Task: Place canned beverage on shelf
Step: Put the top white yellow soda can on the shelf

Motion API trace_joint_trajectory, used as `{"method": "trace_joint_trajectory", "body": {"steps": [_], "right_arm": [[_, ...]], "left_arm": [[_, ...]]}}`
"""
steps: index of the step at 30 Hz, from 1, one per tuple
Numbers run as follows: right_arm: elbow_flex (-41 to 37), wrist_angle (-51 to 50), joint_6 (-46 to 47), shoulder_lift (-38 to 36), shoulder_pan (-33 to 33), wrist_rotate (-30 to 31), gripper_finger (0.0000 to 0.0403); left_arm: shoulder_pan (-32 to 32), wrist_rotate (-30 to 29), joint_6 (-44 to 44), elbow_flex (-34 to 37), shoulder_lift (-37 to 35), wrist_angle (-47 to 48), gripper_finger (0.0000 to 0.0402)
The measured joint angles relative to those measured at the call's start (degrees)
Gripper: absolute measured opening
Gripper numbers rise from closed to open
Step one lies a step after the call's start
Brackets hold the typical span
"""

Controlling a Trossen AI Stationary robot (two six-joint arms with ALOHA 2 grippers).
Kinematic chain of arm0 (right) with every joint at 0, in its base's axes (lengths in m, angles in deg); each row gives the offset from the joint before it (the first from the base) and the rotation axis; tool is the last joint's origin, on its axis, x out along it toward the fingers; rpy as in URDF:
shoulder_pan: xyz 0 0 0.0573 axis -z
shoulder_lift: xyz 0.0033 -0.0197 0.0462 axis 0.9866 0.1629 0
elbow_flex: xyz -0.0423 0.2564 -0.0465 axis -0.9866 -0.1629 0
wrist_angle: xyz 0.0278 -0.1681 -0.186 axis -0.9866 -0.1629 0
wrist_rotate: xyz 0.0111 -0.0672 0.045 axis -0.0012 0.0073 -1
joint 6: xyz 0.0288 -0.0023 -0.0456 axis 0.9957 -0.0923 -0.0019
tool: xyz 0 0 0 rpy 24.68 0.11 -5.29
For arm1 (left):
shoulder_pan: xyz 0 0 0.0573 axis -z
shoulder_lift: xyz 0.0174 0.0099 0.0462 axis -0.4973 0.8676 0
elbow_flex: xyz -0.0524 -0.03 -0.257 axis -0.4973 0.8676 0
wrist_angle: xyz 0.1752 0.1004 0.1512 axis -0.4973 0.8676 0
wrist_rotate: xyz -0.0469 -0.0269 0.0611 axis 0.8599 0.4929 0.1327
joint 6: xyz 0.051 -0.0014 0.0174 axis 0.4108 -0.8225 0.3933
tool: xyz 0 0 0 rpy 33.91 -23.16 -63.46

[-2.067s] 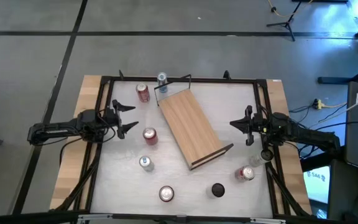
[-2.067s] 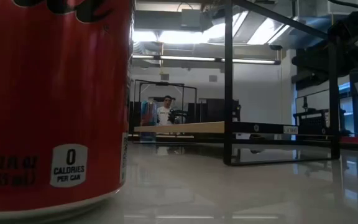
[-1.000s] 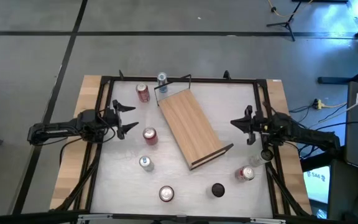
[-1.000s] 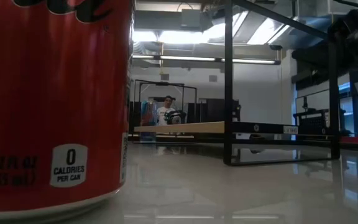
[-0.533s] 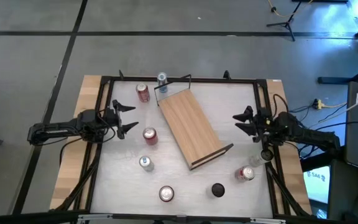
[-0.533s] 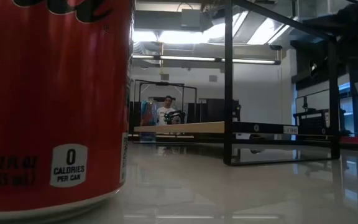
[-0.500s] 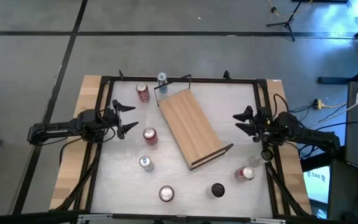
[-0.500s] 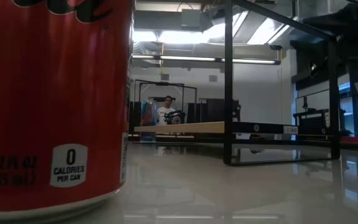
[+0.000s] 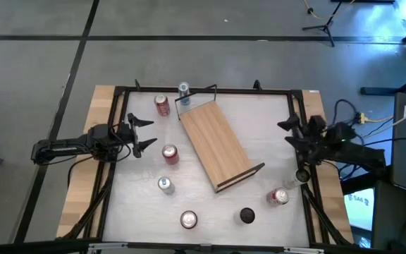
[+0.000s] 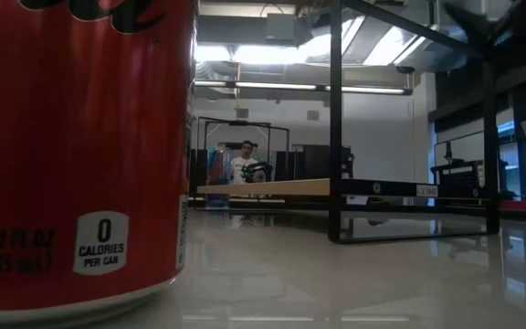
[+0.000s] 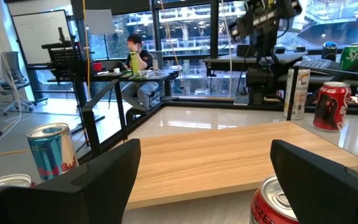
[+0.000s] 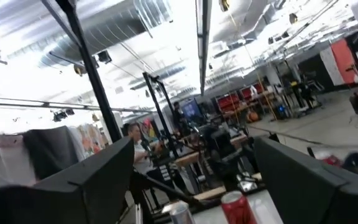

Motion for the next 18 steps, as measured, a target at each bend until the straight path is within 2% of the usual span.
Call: {"method": "trace_joint_trajectory", "body": {"steps": [7, 11, 18], "right_arm": [[16.76, -20.76, -0.27, 7.86, 0.0, -0.03, 0.0315], [26.09, -30.64, 0.3, 16.82, 0.0, -0.43, 0.0314], [42.95, -49.8, 0.48, 35.11, -0.02, -6.01, 0.0314]], "left_arm": [[0.02, 0.0, -0.02, 0.02, 0.02, 0.0, 0.035], [0.0, -0.01, -0.02, 0.0, 0.02, 0.01, 0.035], [0.0, 0.0, -0.06, 0.0, 0.02, 0.02, 0.035]]}}
